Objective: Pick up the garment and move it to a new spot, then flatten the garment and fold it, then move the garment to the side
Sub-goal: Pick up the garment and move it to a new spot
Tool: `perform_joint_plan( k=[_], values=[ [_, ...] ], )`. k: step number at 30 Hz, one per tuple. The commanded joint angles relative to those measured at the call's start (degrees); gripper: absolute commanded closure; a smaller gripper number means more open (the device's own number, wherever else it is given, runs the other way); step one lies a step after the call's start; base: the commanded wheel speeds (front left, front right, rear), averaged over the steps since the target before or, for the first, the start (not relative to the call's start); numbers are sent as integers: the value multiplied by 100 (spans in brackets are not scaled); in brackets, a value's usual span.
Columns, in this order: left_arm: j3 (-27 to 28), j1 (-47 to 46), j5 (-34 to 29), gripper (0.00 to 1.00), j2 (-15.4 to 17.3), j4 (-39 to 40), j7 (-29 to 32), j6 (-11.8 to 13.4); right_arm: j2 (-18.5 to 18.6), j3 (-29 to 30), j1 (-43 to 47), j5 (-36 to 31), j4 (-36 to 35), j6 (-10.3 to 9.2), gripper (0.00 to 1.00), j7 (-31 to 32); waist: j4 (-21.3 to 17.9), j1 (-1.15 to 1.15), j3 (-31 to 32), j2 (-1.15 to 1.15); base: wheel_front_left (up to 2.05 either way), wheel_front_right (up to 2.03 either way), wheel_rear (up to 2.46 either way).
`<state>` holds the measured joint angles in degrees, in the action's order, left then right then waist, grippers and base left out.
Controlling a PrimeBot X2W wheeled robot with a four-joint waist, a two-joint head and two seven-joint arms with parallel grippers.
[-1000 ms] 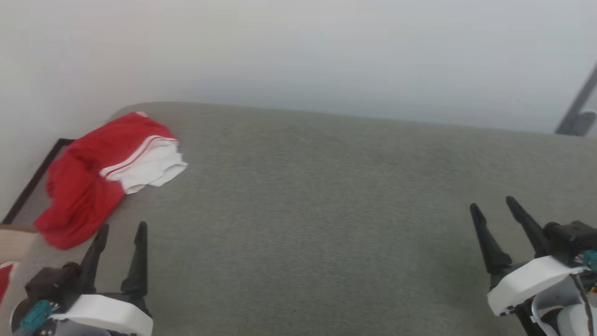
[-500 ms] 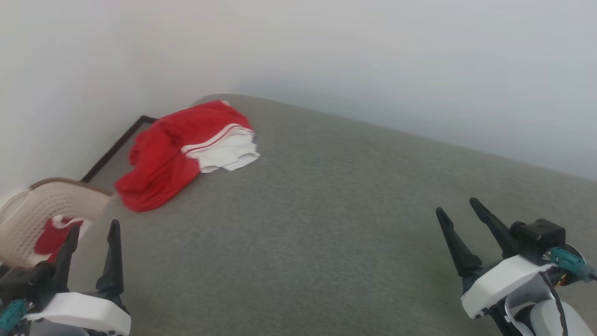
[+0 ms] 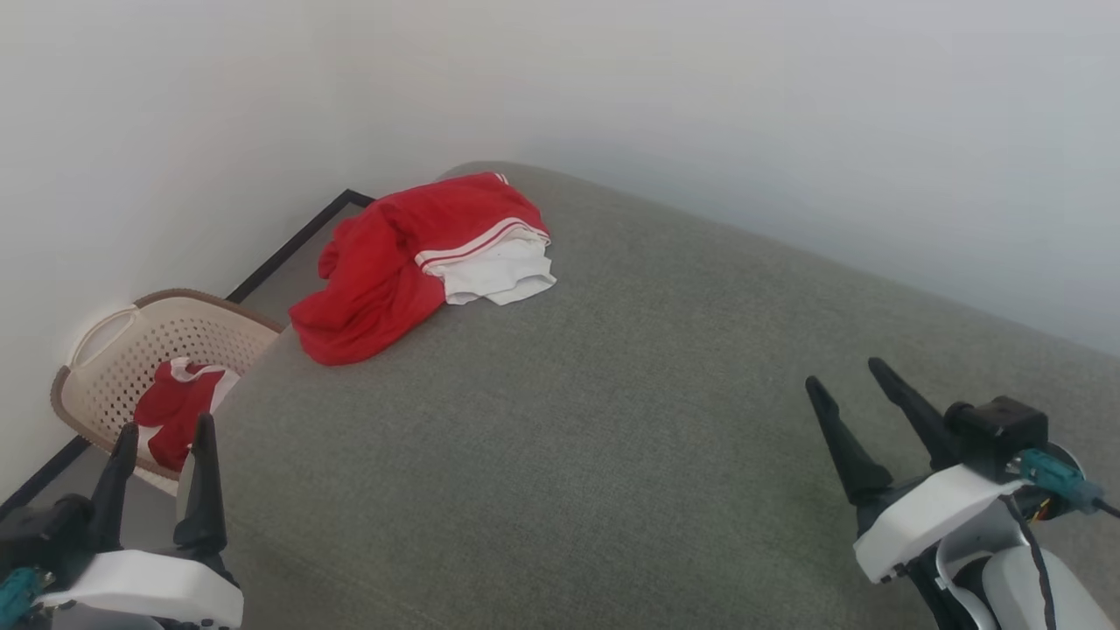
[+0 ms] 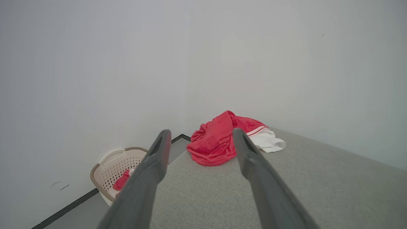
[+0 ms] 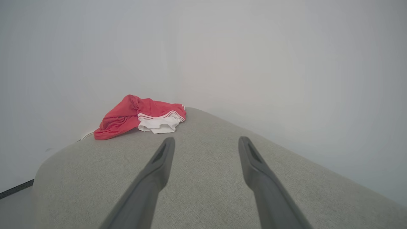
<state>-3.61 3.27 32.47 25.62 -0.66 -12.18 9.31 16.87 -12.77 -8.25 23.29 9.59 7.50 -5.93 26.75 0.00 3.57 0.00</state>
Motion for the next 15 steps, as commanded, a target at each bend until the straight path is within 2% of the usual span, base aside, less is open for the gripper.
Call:
perform_joint_plan(
  k=[1,8,15],
  values=[
    [5,-76,56,0,-9,-10,-15,9,23,9,-42,51,-1,-2,0,-27,13,0,-40,0,0,0,0],
    [-115,-605,129,0,-94,-307,3,-145,78,169,-110,-6,-80,-2,0,15,-80,0,-312,0,0,0,0],
    [-203,-1523,160,0,-169,-920,-48,-318,243,291,-225,-46,-316,-3,0,162,-421,0,-759,0,0,0,0]
  ],
)
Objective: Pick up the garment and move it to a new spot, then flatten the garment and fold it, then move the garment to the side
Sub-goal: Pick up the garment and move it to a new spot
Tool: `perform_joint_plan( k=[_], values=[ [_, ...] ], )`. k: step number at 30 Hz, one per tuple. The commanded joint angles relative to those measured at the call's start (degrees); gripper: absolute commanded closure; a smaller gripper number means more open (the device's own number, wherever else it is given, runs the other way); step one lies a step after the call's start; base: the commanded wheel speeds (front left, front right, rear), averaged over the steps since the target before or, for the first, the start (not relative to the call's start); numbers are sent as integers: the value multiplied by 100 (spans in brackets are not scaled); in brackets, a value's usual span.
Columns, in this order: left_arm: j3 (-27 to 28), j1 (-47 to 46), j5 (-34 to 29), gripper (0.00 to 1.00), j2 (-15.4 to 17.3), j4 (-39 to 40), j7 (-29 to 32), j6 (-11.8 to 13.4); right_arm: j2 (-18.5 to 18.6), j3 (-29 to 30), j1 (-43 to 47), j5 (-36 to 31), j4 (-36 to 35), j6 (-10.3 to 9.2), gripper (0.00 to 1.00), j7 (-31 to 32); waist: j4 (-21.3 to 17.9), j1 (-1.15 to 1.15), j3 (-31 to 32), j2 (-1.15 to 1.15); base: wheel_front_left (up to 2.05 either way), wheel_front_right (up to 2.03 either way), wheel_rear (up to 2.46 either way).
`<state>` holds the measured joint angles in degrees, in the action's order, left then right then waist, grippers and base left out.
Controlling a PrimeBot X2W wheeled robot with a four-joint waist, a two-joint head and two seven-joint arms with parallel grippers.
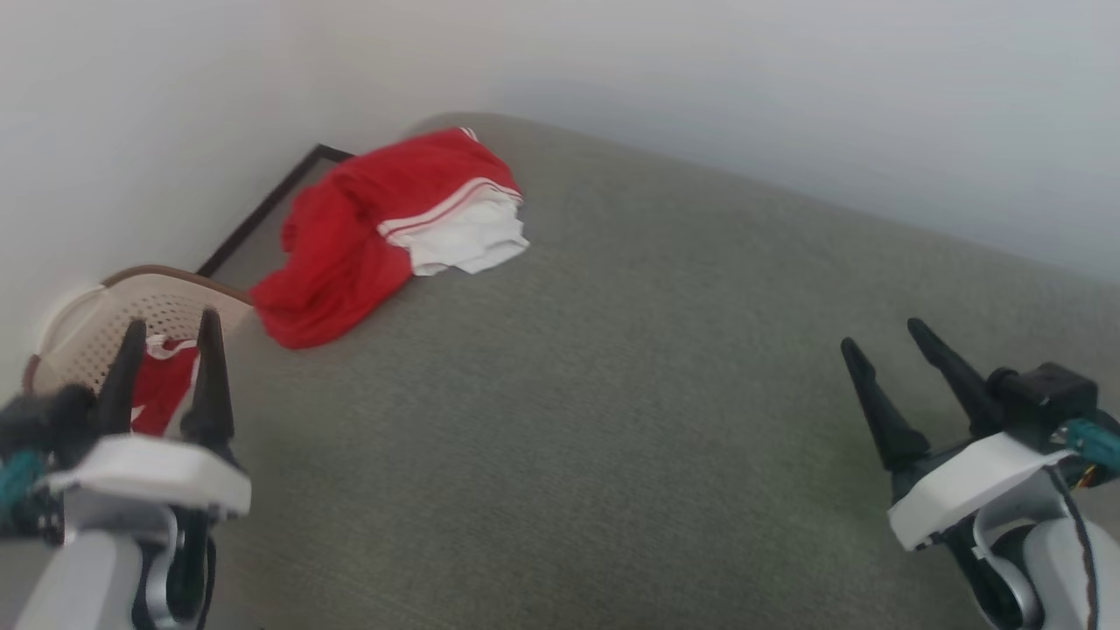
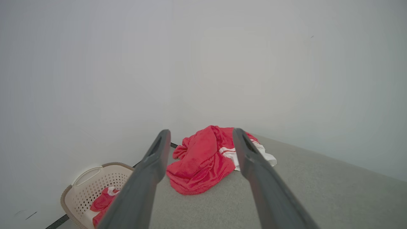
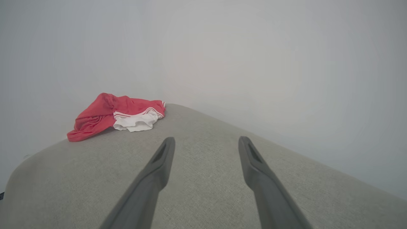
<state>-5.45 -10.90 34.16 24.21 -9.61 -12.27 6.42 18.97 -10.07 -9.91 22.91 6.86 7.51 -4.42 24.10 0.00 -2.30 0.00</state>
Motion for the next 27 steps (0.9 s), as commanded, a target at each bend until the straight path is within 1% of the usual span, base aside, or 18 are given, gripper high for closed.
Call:
perform_joint_plan(
  k=[1,4,5,6,8,9,12,13,16,18,19,22,24,27],
  values=[
    [-16,-257,-11,0,-23,-130,-49,-51,61,28,-91,-13,-79,-4,0,46,-217,0,-255,0,0,0,0],
    [-20,-739,19,0,-25,-492,-49,-128,179,75,-144,-18,-227,-4,0,124,-380,0,-519,0,0,0,0],
    [-20,-739,19,0,-25,-492,-49,-128,179,75,-144,-18,-227,-4,0,124,-380,0,-519,0,0,0,0],
    [5,-925,64,0,-18,-639,-59,-184,217,87,-170,-13,-276,-4,0,148,-439,0,-624,0,0,0,0],
    [18,-1307,102,0,17,-989,-88,-309,307,143,-240,-11,-399,-4,0,193,-538,0,-834,0,0,0,0],
    [1,-1472,113,0,-30,-1136,-92,-329,347,170,-261,-17,-456,-4,0,229,-581,0,-929,0,0,0,0],
    [48,-2011,164,0,5,-1636,-110,-437,467,256,-344,-44,-643,-4,0,307,-709,0,-1266,0,0,0,0],
    [31,-2171,169,0,-36,-1792,-116,-464,508,278,-360,-46,-700,-4,0,321,-738,0,-1358,0,0,0,0],
    [69,-2729,252,0,30,-2410,-76,-583,642,362,-445,-53,-915,-4,0,415,-845,0,-1706,0,0,0,0],
    [1,-3100,266,0,-19,-2821,-34,-669,741,425,-495,-73,-1054,-5,0,476,-884,0,-1915,0,0,0,0],
    [-2,-3279,295,0,-44,-3018,26,-669,777,450,-516,-63,-1140,-4,0,507,-902,0,-2035,0,0,0,0],
    [1,-3842,354,0,16,-3705,172,-784,912,556,-611,-70,-1392,-4,0,624,-950,0,-2377,0,0,0,0],
    [-27,-4166,384,0,-29,-4170,386,-821,992,609,-649,-63,-1551,-4,0,709,-977,0,-2580,0,0,0,0],
    [-62,-4644,452,0,-98,-4787,750,-787,1109,693,-701,-65,-1787,-5,0,824,-1009,0,-2845,0,0,0,0]
  ],
)
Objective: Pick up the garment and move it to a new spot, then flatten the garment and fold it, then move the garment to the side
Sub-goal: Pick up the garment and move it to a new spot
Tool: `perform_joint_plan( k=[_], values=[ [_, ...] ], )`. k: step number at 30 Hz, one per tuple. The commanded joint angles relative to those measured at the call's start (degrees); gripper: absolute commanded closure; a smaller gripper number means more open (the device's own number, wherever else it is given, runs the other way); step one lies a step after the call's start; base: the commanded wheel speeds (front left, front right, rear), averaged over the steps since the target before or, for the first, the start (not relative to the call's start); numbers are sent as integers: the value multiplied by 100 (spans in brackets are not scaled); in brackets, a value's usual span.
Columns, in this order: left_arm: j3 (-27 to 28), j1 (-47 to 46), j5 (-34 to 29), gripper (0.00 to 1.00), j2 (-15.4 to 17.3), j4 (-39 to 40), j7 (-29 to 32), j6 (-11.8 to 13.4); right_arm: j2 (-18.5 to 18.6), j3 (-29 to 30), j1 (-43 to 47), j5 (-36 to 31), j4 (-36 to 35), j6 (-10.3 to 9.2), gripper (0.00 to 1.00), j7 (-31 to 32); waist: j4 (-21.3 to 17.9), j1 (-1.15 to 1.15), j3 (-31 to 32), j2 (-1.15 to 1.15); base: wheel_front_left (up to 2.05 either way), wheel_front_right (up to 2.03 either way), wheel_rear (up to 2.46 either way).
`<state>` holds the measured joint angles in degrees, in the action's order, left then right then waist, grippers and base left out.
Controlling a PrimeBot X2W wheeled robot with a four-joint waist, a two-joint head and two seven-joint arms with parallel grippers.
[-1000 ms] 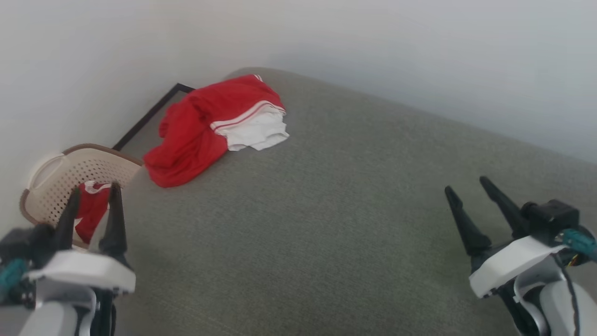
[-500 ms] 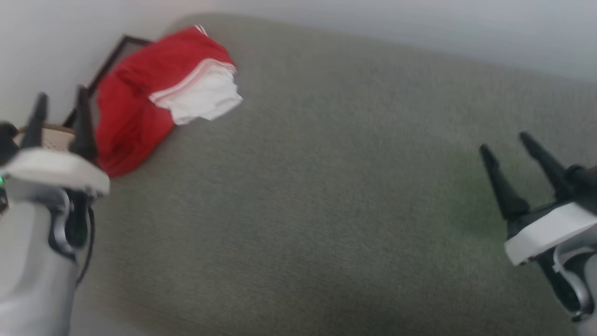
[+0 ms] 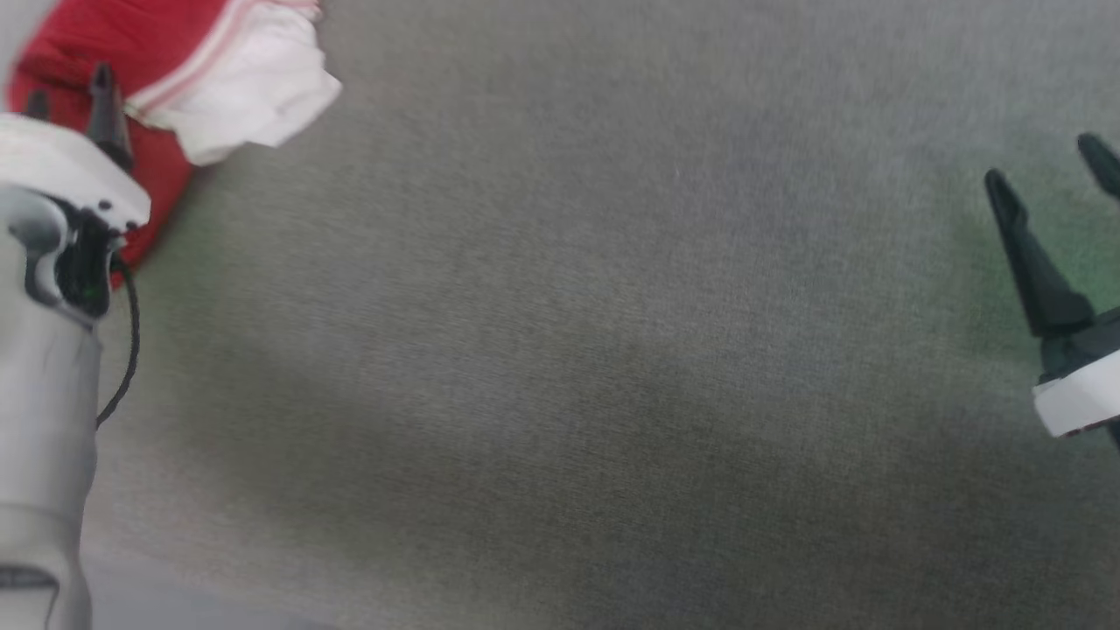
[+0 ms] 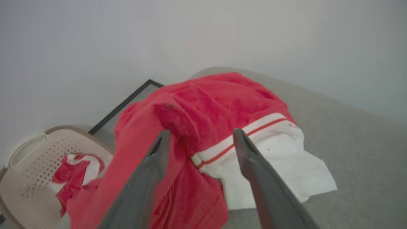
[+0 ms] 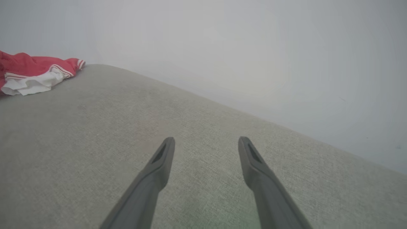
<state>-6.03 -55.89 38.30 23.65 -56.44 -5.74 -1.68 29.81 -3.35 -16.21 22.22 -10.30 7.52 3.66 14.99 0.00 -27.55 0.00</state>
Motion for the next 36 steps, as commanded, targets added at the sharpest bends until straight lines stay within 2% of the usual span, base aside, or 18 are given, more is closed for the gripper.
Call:
perform_joint_plan(
  k=[1,7,13,19,20,21,25,28,32,36],
  values=[
    [-36,-274,28,0,-29,-296,243,19,67,43,-72,0,-146,-6,0,59,-108,0,-395,0,0,0,0],
    [-131,-969,95,0,-107,-1226,1147,111,195,204,-53,-5,-540,-6,0,281,-149,0,-773,0,0,0,0],
    [-162,-1197,239,0,-249,-1636,2133,192,238,288,-16,-2,-780,-6,0,408,-181,0,-975,0,0,0,0],
    [-205,-1157,301,0,-515,-1755,2463,279,215,331,-38,-18,-913,-6,0,485,-177,0,-1090,0,0,0,0],
    [-200,-1146,309,17,-553,-1766,2431,292,214,335,-43,-18,-915,-6,0,492,-174,0,-1096,0,0,0,0],
    [-165,-1152,326,100,-560,-1767,2326,340,208,340,-50,-9,-913,-6,0,498,-172,0,-1098,0,0,0,0],
    [-98,-1213,390,100,-555,-1766,2094,376,201,366,-51,-3,-893,-6,0,477,-157,0,-1073,0,0,0,0],
    [-224,-1379,200,100,-385,-1686,1766,369,163,415,-15,-24,-852,-6,0,426,-119,0,-982,0,0,0,0],
    [-311,-1633,85,100,-177,-1505,1285,279,74,427,17,-19,-761,-6,0,345,-64,0,-773,0,0,0,0],
    [-585,-1683,-216,100,-40,-1288,748,67,-34,420,45,-40,-643,-6,0,247,-21,0,-504,0,0,0,0]
  ],
)
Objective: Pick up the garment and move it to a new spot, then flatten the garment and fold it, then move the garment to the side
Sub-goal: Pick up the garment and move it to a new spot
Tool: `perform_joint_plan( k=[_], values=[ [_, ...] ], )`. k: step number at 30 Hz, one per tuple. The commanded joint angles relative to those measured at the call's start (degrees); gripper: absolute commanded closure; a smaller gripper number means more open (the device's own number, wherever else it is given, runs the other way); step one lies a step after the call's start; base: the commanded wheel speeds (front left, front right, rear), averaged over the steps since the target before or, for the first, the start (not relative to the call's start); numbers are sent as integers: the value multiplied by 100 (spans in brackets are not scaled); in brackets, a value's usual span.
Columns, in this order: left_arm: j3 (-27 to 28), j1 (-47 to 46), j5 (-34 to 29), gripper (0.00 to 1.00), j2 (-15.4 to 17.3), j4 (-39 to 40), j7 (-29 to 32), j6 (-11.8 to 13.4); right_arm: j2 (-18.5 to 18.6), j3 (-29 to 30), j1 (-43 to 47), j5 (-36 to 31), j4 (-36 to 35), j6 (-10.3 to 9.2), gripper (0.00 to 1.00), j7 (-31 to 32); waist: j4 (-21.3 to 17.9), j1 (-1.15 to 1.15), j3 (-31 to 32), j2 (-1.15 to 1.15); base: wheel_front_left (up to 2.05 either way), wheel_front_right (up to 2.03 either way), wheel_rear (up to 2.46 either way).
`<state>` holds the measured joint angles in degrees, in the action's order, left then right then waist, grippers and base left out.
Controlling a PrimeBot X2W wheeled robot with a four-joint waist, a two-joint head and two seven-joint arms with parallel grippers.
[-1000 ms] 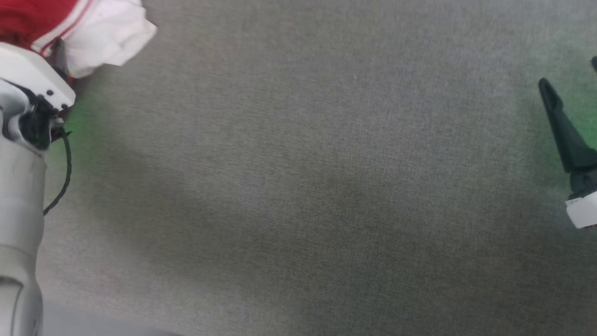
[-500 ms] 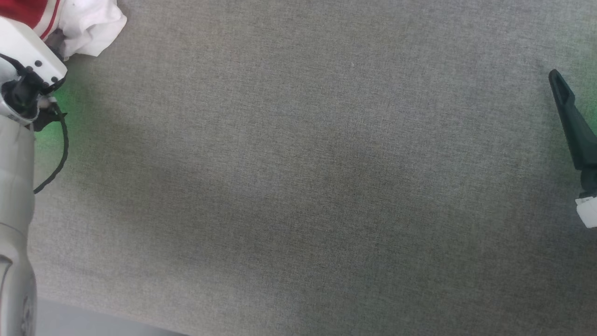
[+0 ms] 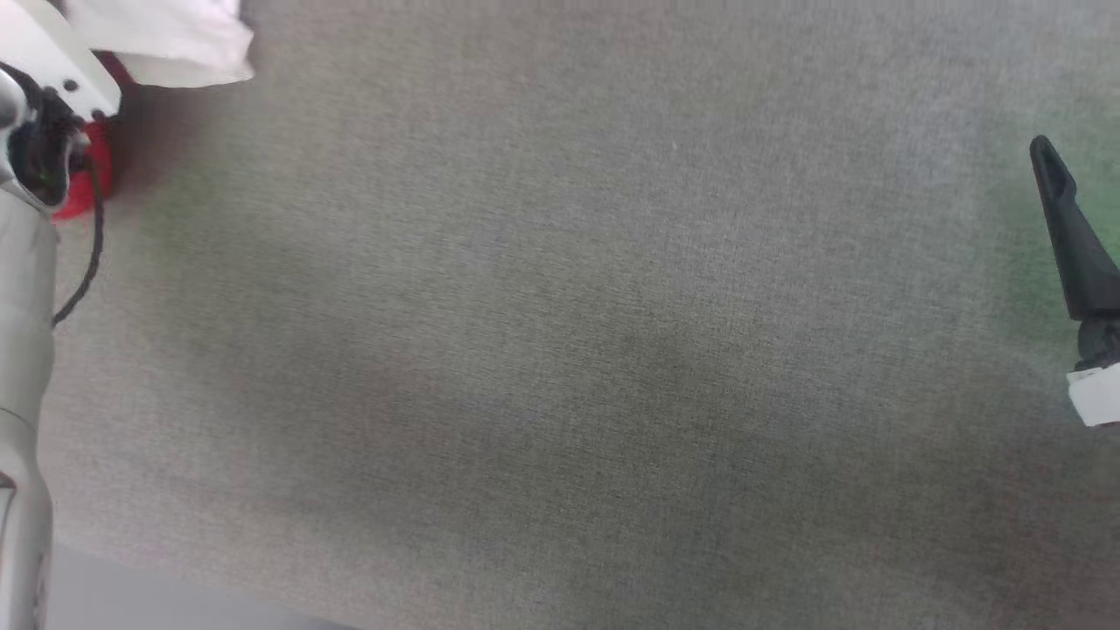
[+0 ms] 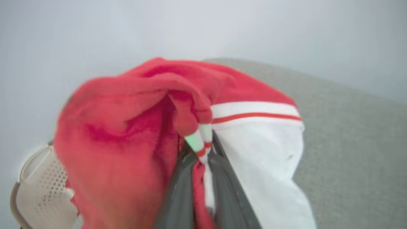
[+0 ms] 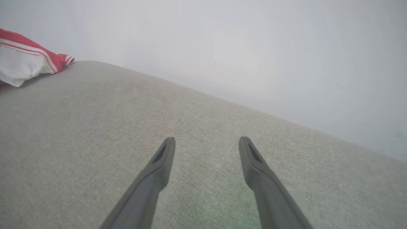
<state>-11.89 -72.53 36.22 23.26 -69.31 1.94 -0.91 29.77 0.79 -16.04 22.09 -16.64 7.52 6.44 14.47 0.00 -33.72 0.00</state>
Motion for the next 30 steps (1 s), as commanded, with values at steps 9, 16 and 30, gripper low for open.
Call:
perform_joint_plan(
  k=[9,16,30],
  values=[
    [-383,-237,-382,100,294,437,-467,-305,-327,-126,90,-41,393,-5,0,-313,78,0,837,0,0,0,0],
    [-734,-504,-659,100,580,1070,-224,-478,-596,-226,159,-33,747,-6,0,-566,46,0,1427,0,0,0,0],
    [-1034,132,-584,100,827,3539,942,-338,-955,-91,397,-75,1137,-5,0,-895,-168,0,2082,0,0,0,0]
  ],
)
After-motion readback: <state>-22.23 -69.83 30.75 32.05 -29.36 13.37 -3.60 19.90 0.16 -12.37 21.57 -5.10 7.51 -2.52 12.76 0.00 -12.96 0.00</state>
